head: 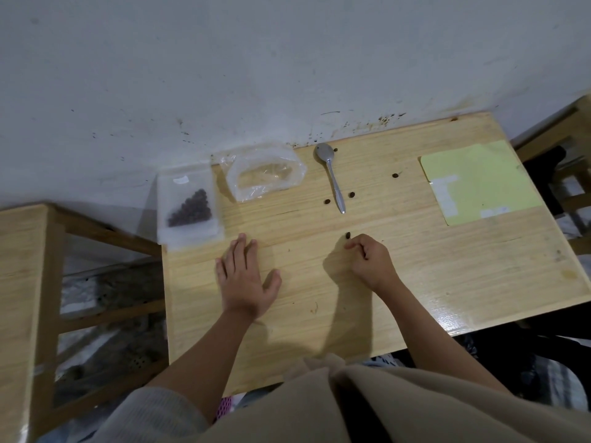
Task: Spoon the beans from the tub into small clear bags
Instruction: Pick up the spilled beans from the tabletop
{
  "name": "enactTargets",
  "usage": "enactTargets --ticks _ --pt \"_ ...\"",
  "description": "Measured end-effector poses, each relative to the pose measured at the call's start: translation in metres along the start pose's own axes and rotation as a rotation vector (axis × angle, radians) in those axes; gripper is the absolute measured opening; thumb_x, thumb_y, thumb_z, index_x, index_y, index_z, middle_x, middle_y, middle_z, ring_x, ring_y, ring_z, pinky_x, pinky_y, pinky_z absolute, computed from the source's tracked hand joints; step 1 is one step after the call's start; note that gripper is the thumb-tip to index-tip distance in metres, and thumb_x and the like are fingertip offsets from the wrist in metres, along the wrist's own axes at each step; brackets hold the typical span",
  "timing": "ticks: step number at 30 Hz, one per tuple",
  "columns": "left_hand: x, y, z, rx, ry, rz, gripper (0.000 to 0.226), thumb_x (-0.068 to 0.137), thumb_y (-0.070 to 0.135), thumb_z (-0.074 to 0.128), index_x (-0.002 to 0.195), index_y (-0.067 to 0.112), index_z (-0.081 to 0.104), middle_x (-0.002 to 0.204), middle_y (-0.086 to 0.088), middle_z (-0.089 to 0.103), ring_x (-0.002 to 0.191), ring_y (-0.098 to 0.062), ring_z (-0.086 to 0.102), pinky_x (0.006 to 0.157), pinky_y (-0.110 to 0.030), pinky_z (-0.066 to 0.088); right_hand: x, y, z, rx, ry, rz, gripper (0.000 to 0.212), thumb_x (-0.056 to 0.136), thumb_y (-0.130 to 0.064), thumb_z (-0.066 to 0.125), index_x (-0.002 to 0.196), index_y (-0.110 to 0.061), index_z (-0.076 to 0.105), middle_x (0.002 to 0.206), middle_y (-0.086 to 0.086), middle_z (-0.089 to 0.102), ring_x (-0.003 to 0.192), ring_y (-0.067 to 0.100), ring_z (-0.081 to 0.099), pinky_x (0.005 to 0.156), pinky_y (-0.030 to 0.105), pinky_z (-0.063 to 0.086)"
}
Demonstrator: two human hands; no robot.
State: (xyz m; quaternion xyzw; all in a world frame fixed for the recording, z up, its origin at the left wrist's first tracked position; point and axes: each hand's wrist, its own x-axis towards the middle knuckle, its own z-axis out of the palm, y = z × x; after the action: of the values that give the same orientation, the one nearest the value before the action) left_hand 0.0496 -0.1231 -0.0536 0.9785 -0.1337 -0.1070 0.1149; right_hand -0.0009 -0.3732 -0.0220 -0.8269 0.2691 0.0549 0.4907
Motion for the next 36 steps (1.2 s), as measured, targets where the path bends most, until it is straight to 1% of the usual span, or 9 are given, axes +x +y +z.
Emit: enactTargets --ticks 8,13,16,20,23,25,29,32,36 --pt "0.000 0.000 -0.001 0.000 0.012 0.009 0.080 0.082 0.060 0.034 0.144 0.011 0.032 0.156 -0.008 0.022 0.144 -0.027 0.017 0.113 -0.055 0.014 -0.001 -0.007 0.000 0.192 0.064 0.146 0.028 0.086 0.004 0.038 0.084 -0.012 0.060 0.060 -0.009 0.048 0.043 0.000 0.035 0.045 0.016 0.030" --pt "-0.001 -0.001 0.000 -0.005 0.008 0.012 0.079 0.082 0.060 0.035 0.145 0.012 0.031 0.156 -0.007 0.021 0.144 -0.027 0.015 0.113 -0.054 0.011 0.001 -0.005 0.003 0.003 0.184 0.027 0.010 0.092 -0.013 0.053 0.093 -0.010 0.063 0.054 -0.008 0.048 0.045 0.007 0.041 0.045 0.013 0.036" --pt "0.000 0.000 -0.001 0.002 0.005 0.010 0.079 0.082 0.060 0.034 0.145 0.012 0.030 0.157 -0.007 0.021 0.144 -0.026 0.016 0.113 -0.054 0.012 0.005 -0.003 0.004 -0.093 0.226 -0.001 0.015 0.090 -0.020 0.059 0.099 -0.009 0.066 0.047 -0.007 0.044 0.044 0.008 0.043 0.047 0.014 0.035" --pt "0.000 0.000 -0.001 0.010 -0.003 0.010 0.079 0.082 0.060 0.034 0.145 0.012 0.031 0.157 -0.007 0.020 0.144 -0.026 0.015 0.113 -0.054 0.012 0.012 -0.004 0.007 -0.163 0.185 0.041 0.023 0.090 -0.021 0.059 0.111 -0.015 0.067 0.055 -0.010 0.051 0.049 0.007 0.048 0.050 0.019 0.038" --pt "0.000 0.000 -0.001 0.008 0.007 0.015 0.077 0.082 0.059 0.037 0.144 0.012 0.033 0.156 -0.007 0.023 0.143 -0.027 0.018 0.112 -0.055 0.014 0.014 -0.006 0.008 -0.171 0.180 0.056 0.025 0.090 -0.022 0.059 0.112 -0.015 0.067 0.075 0.002 0.067 0.067 0.017 0.061 0.062 0.025 0.044" --pt "0.000 0.000 -0.001 0.010 0.007 0.019 0.077 0.083 0.058 0.038 0.143 0.011 0.033 0.155 -0.008 0.024 0.143 -0.027 0.019 0.112 -0.056 0.016 0.013 -0.006 0.010 -0.196 0.165 0.043 0.025 0.091 -0.023 0.057 0.111 -0.011 0.065 0.069 0.000 0.064 0.063 0.016 0.058 0.061 0.025 0.043" --pt "-0.001 0.001 -0.002 0.029 -0.016 0.021 0.078 0.084 0.058 0.035 0.144 0.009 0.033 0.155 -0.010 0.024 0.143 -0.029 0.021 0.111 -0.058 0.017 0.013 -0.010 0.009 -0.153 0.161 0.034 0.019 0.088 -0.019 0.057 0.102 -0.006 0.059 0.062 0.000 0.057 0.058 0.016 0.054 0.056 0.027 0.044" --pt "-0.002 0.002 -0.001 0.056 -0.034 0.026 0.077 0.085 0.055 0.035 0.142 0.004 0.036 0.154 -0.015 0.028 0.141 -0.034 0.027 0.107 -0.062 0.023 0.014 -0.012 0.006 -0.053 0.125 0.018 0.004 0.088 -0.013 0.055 0.090 -0.009 0.056 0.061 -0.003 0.054 0.057 0.010 0.051 0.054 0.018 0.040" --pt "-0.001 0.003 0.002 0.094 -0.034 0.045 0.075 0.085 0.051 0.039 0.139 -0.001 0.041 0.150 -0.021 0.033 0.137 -0.038 0.032 0.102 -0.066 0.030 0.023 -0.016 0.001 0.258 -0.094 0.138 0.032 0.090 -0.003 0.042 0.060 -0.010 0.046 0.048 -0.009 0.042 0.047 0.011 0.035 0.044 0.020 0.028"
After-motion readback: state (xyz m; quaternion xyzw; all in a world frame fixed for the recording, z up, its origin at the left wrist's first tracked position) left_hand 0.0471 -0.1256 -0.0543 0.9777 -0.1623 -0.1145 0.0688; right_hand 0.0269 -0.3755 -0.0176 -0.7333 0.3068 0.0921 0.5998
